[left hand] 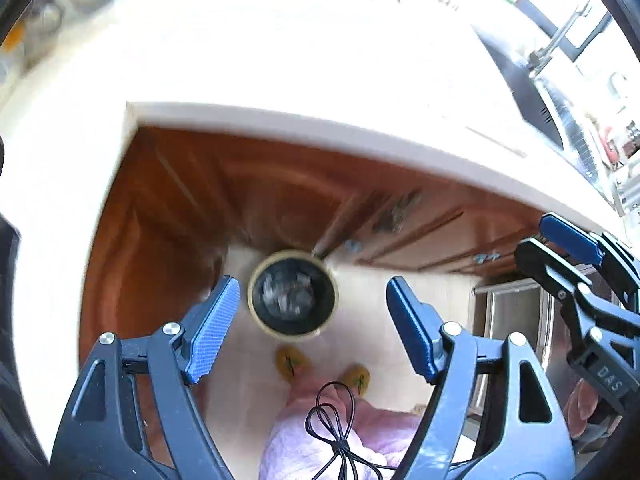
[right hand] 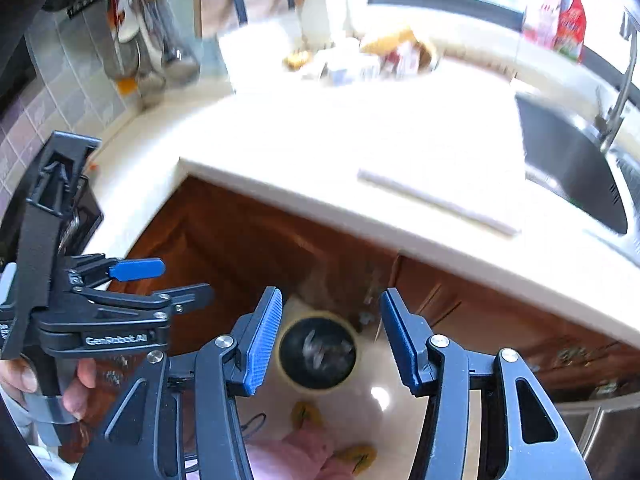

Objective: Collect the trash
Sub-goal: 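Raise both open tools back toward the counter, then grasp the white milk carton with the left tool while the right tool grasps the pink carton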

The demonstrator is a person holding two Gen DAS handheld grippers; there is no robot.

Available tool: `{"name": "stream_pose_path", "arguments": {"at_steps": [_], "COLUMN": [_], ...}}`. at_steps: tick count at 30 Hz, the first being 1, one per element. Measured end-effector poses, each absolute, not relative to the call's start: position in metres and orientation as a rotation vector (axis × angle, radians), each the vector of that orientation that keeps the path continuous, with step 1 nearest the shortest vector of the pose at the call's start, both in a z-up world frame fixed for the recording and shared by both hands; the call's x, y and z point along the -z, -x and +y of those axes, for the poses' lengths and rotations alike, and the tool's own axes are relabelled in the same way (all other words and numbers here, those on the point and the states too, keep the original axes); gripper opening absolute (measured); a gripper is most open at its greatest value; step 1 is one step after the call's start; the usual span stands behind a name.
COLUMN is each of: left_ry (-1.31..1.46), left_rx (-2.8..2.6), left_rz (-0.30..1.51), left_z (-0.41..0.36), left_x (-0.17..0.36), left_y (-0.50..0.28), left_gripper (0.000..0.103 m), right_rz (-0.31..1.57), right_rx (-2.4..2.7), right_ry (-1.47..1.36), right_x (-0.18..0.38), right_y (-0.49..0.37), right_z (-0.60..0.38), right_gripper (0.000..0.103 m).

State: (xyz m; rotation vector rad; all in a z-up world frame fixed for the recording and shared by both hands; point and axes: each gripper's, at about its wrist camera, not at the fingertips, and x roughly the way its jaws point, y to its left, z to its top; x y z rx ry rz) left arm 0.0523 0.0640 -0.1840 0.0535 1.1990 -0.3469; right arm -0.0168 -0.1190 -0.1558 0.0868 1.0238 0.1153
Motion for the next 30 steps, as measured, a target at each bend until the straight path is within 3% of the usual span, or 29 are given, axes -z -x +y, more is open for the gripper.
{"name": "stream_pose_path", "arguments": {"at_steps": [13, 30], "left_ry": [-0.099, -0.142], "left_rx": [0.397, 0.469], "left_rz": [0.989, 0.89], "left_z": [0.043, 0.041], "left_x": [0.066, 0.055], "left_y": [-0.107, -0.176], "left_gripper": [0.074, 0.074], "right_rz": [0.843, 0.88], "right_rx": [-0.004, 0.092], "right_ry": [-0.058, -0.209], "right_x": [0.047, 0.022], "right_y": [-0.028, -0.13], "right_z": [-0.169, -0.212], "right_gripper": [0.059, 0.06]}}
